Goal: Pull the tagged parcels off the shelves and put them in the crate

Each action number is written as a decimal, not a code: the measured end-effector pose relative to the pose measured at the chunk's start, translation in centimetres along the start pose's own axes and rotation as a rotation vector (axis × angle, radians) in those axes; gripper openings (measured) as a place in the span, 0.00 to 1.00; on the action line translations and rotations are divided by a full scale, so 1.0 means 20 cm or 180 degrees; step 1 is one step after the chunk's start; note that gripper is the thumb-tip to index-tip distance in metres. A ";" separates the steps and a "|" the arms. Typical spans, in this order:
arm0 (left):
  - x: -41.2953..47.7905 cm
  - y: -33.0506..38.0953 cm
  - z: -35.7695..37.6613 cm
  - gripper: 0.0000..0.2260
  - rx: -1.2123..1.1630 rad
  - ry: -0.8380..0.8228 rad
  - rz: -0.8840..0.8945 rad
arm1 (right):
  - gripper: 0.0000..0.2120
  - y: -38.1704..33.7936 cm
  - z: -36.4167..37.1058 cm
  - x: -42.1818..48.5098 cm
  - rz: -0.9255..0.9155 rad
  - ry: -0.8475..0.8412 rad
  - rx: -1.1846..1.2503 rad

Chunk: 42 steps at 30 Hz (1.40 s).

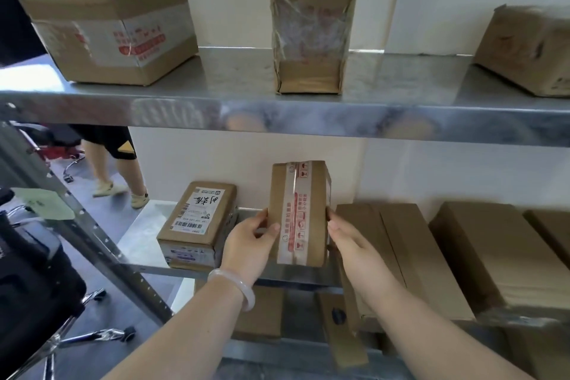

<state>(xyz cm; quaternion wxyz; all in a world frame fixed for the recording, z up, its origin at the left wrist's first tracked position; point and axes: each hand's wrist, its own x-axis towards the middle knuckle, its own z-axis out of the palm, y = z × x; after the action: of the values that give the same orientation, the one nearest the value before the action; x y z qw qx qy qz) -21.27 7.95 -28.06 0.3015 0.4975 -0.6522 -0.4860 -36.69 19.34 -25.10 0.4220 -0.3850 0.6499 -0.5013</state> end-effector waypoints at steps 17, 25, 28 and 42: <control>-0.02 0.07 -0.08 0.30 -0.1111 -0.0782 0.0003 | 0.28 -0.01 -0.01 0.05 -0.0362 0.0652 -0.0485; 0.07 0.18 -0.07 0.23 -0.0942 -0.1618 0.0242 | 0.36 -0.04 0.08 -0.13 -0.0275 0.1641 -0.0305; 0.06 0.25 -0.04 0.22 -0.0794 -0.2148 0.0519 | 0.36 -0.04 0.14 -0.28 -0.0237 0.2177 -0.0267; -0.84 0.33 0.43 0.35 -0.1482 -0.4896 0.0395 | 0.35 -0.01 0.41 -1.58 0.0310 0.4894 -0.0796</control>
<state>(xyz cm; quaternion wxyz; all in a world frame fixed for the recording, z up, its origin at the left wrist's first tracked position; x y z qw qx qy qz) -25.85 26.86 -23.31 -0.1095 -0.0892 -0.5856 -0.7982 -18.08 45.73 -20.93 -0.1719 0.0549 0.8277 -0.5313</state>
